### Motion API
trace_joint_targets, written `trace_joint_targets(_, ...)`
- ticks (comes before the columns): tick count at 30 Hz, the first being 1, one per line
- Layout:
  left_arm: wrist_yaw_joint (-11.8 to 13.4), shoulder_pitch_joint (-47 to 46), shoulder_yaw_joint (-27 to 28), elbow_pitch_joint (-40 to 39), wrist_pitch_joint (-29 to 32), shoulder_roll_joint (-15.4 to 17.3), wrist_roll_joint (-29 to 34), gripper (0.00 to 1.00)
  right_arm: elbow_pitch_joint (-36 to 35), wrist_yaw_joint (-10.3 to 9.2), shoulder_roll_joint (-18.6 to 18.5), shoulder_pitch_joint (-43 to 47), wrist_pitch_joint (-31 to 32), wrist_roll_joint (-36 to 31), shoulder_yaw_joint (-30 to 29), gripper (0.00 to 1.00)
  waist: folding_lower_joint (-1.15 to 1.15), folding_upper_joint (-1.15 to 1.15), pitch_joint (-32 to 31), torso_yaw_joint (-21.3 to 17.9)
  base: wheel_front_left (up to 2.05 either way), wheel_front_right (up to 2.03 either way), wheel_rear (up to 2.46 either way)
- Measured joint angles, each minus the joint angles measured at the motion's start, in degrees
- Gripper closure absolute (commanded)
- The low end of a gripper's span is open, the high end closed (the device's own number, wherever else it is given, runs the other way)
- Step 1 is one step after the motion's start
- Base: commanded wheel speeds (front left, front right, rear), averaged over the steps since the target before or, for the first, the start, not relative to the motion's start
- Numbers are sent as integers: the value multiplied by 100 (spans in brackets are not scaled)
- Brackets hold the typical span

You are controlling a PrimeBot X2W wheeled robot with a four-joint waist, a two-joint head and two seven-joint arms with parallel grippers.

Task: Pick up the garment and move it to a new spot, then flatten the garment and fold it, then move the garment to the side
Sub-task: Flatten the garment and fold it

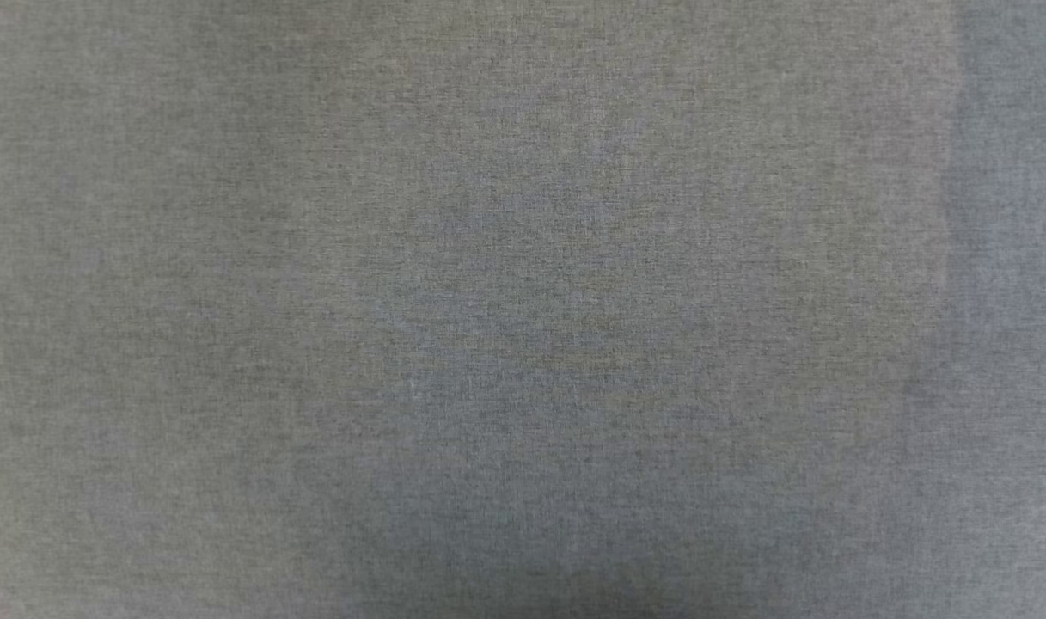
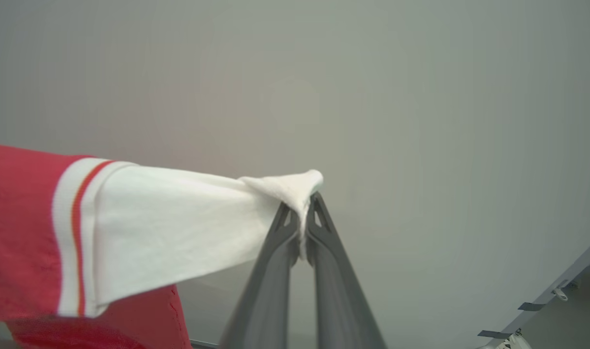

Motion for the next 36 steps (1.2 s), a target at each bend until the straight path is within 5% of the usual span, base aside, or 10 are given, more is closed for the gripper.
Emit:
trace_joint_targets(8, -1, 1913, -506, 397, -291, -230, -589, 100, 491, 0, -7, 1610, 48, 649, 469, 100, -1, 0, -477, 45, 0, 0, 0)
trace_joint_targets(21, -22, 4107, -824, 537, 108, -101, -1194, 100, 550, 9, -321, 3601, 900, 1506, 1090, 100, -2, 0, -1531, 46, 0, 0, 0)
trace_joint_targets(28, -14, 5213, -973, 192, 638, -16, -1484, 100, 323, 9, -520, 4614, 1278, 1951, 1121, 100, -2, 0, -2139, 55, 0, 0, 0)
trace_joint_targets(36, 285, 6512, -1011, -676, 1144, 230, -1835, 100, -141, 10, -626, 5828, 1777, 2406, 864, 100, -2, 0, -2809, 69, 0, 0, 0)
